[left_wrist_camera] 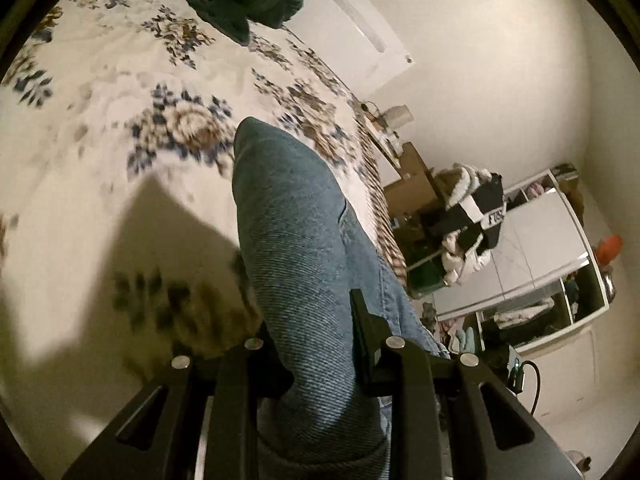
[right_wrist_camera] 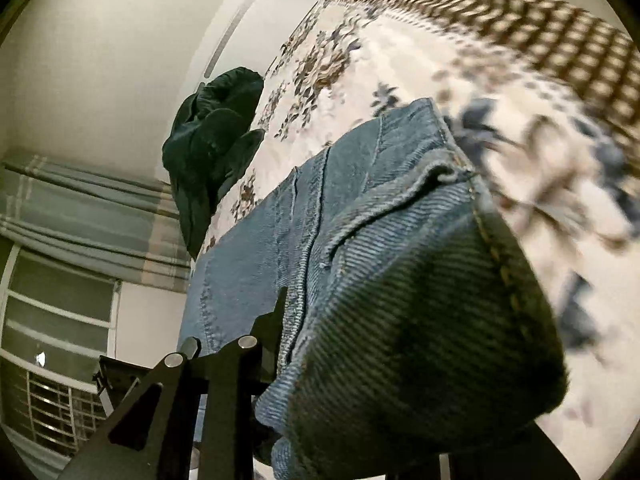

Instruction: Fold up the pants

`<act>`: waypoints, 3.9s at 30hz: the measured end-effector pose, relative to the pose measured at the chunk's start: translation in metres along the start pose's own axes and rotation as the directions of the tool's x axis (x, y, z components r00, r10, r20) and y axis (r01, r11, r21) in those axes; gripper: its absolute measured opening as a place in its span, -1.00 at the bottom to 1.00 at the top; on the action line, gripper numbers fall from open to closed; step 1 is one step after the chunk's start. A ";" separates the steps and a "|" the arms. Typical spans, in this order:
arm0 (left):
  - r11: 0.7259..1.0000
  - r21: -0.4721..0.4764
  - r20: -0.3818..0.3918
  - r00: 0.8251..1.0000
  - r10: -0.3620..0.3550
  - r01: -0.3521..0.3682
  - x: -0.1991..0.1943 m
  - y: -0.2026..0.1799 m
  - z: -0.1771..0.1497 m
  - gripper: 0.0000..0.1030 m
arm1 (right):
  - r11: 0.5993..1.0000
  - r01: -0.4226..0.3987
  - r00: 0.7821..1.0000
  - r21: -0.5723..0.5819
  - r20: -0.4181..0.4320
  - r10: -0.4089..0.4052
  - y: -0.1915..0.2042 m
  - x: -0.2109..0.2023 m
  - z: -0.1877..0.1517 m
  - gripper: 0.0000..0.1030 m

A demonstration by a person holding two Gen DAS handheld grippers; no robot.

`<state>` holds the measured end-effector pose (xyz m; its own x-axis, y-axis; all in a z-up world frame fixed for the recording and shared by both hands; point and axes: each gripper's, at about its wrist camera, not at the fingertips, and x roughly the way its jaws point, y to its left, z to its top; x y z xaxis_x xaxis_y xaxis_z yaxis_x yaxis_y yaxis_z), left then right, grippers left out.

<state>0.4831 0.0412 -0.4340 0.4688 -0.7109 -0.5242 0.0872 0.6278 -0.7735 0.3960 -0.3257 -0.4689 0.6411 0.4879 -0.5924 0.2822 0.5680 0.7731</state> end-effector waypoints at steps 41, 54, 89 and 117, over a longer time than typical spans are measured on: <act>0.689 0.389 0.000 0.748 0.663 -0.611 0.019 -0.002 0.020 0.80 | 0.591 0.660 0.717 -0.465 0.154 -0.680 0.122 0.093 -0.022 1.00; 0.656 0.381 0.159 0.746 0.647 -0.651 -0.119 -0.144 -0.012 0.80 | 0.585 0.626 0.768 -0.517 0.279 -0.576 0.244 -0.075 -0.078 1.00; 0.641 0.337 0.402 0.721 0.564 -0.689 -0.351 -0.344 -0.150 1.00 | 0.562 0.578 0.815 -0.592 0.455 -0.359 0.424 -0.456 -0.240 1.00; 0.626 0.337 0.413 0.708 0.573 -0.703 -0.365 -0.346 -0.161 1.00 | 0.569 0.550 0.835 -0.611 0.422 -0.354 0.423 -0.452 -0.242 1.00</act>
<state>0.1408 0.0324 -0.0326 0.7445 -0.0130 -0.6675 0.0212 0.9998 0.0043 0.0529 -0.1457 0.0708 0.7363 -0.0734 -0.6727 0.0770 0.9967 -0.0245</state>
